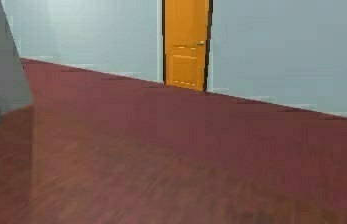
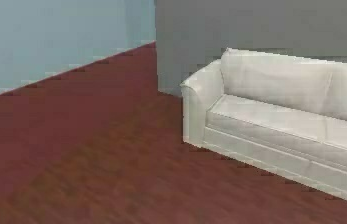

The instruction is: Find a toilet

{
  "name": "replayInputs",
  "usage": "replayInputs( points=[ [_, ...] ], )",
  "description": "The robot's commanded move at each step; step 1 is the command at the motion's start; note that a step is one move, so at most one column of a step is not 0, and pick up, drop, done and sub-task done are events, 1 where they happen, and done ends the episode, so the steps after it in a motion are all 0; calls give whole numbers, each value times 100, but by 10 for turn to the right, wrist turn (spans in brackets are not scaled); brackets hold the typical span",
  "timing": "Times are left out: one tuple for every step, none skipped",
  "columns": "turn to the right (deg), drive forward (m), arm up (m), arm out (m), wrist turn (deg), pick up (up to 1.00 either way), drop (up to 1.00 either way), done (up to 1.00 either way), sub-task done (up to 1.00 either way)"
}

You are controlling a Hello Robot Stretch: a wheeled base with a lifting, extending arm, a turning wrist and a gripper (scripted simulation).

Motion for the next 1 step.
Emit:
replayInputs(
  points=[
    [-450,0,0,0,0,0,0,0,0]
  ],
)
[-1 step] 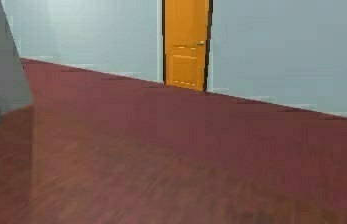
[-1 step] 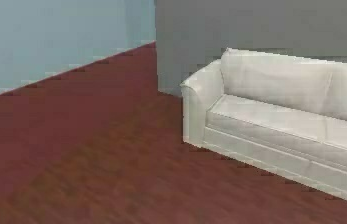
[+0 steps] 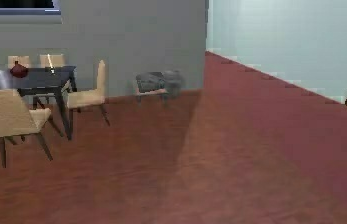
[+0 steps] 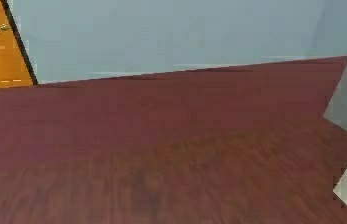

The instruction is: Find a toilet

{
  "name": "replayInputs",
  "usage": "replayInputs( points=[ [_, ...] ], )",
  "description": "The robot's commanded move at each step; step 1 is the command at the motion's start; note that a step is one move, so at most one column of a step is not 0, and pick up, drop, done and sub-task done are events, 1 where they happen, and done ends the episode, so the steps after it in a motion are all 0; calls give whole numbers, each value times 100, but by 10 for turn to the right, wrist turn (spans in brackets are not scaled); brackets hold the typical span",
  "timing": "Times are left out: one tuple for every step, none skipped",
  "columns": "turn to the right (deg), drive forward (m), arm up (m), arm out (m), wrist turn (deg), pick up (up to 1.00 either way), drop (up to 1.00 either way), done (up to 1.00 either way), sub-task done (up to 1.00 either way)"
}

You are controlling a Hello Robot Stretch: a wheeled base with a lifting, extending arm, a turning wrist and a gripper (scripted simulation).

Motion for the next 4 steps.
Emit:
replayInputs(
  points=[
    [-450,0,0,0,0,0,0,0,0],
    [-450,0,0,0,0,0,0,0,0],
    [-390,0,0,0,0,0,0,0,0],
    [0,100,0,0,0,0,0,0,0]
  ],
)
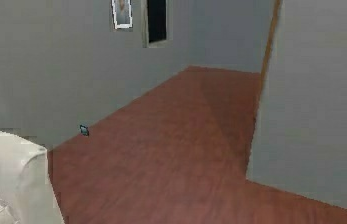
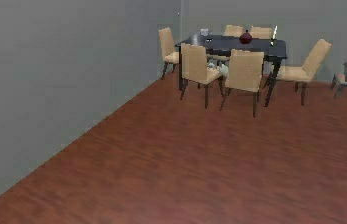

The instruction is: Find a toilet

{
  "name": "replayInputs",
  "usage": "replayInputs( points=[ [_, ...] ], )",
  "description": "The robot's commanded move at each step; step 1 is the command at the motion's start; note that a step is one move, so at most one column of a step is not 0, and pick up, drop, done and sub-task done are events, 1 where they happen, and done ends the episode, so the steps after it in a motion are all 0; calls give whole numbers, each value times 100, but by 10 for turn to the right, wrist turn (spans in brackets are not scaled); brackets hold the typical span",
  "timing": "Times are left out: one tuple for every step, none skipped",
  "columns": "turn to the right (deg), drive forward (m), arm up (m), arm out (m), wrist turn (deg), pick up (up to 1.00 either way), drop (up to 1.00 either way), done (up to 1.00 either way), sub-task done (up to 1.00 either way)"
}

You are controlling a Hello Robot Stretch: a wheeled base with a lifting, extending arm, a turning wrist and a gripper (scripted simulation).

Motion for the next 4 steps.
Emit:
replayInputs(
  points=[
    [-30,0,0,0,0,0,0,0,0],
    [0,100,0,0,0,0,0,0,0],
    [0,65,0,0,0,0,0,0,0],
    [300,0,0,0,0,0,0,0,0]
  ],
)
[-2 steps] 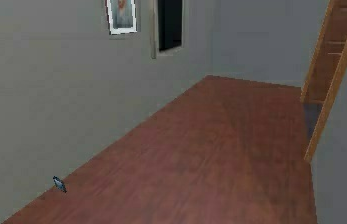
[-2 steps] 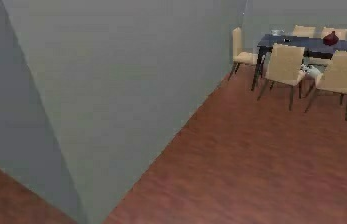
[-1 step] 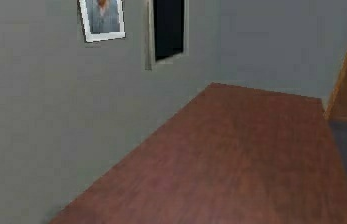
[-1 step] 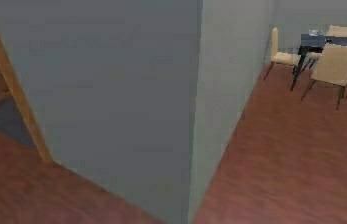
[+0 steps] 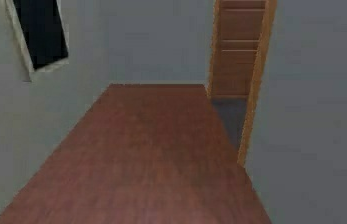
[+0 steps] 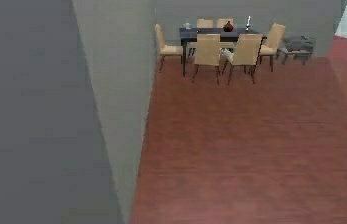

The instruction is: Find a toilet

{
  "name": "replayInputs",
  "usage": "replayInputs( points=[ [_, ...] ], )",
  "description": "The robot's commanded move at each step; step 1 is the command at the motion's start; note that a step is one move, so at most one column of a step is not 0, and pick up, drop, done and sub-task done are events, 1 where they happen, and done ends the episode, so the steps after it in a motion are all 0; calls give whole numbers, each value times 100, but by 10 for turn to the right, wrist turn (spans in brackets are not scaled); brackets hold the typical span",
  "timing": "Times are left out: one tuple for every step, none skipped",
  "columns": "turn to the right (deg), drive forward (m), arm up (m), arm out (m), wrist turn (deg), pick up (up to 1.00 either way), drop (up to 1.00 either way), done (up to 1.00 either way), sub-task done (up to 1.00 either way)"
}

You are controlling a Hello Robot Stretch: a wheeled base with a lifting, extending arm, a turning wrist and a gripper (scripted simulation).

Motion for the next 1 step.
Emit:
replayInputs(
  points=[
    [0,100,0,0,0,0,0,0,0]
  ],
)
